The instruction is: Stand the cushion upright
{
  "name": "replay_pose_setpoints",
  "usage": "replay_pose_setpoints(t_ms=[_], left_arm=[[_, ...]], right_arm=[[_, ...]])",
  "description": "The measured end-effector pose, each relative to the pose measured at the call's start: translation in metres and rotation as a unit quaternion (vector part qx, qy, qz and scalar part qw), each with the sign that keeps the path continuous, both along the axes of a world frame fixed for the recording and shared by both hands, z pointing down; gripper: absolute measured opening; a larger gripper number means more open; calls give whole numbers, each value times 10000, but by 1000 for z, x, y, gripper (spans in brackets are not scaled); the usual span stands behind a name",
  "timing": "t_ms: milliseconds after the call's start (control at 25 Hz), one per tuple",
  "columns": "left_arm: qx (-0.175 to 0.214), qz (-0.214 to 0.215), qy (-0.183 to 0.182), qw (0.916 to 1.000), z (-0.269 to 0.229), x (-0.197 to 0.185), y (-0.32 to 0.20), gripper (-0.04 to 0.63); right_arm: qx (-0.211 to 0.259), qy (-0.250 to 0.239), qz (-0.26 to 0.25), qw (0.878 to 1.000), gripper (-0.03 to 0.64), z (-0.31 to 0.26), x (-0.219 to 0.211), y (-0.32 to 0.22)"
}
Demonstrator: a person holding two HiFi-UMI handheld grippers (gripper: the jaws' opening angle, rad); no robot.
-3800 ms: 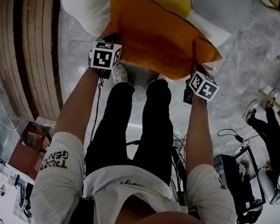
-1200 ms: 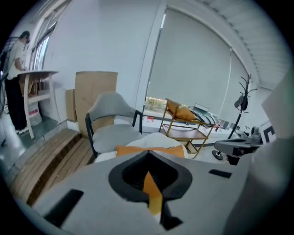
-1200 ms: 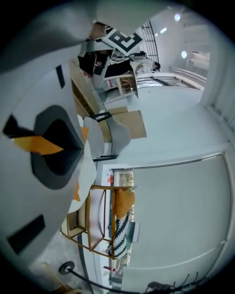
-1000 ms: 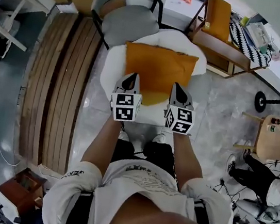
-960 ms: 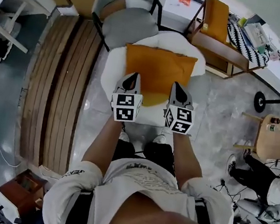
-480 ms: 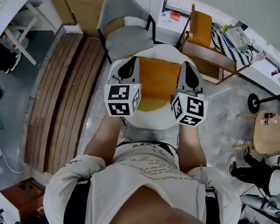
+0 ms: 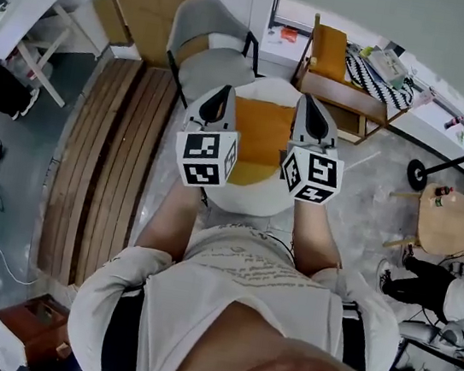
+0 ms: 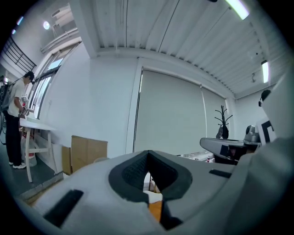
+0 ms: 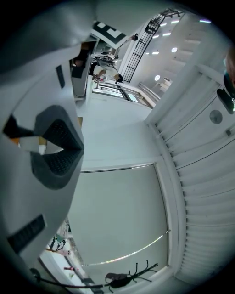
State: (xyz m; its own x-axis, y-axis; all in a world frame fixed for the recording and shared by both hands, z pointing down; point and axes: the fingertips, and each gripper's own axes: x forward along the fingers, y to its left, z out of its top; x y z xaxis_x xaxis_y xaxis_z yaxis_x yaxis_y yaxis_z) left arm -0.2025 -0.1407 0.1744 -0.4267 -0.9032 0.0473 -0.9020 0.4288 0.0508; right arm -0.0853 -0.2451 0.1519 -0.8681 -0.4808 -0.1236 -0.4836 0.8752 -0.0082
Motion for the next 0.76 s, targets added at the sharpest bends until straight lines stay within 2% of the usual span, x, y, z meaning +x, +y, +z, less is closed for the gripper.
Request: replay_pose_setpoints(t_ms=[280, 760], left_arm=[[39, 98, -57, 9999, -7, 3, 9, 20], [37, 100, -5, 9999, -3, -10, 23, 20]], right_arm=[[126, -35, 24, 9999, 26, -4, -4, 18], [8, -99, 3, 10000, 26, -1, -12, 31]])
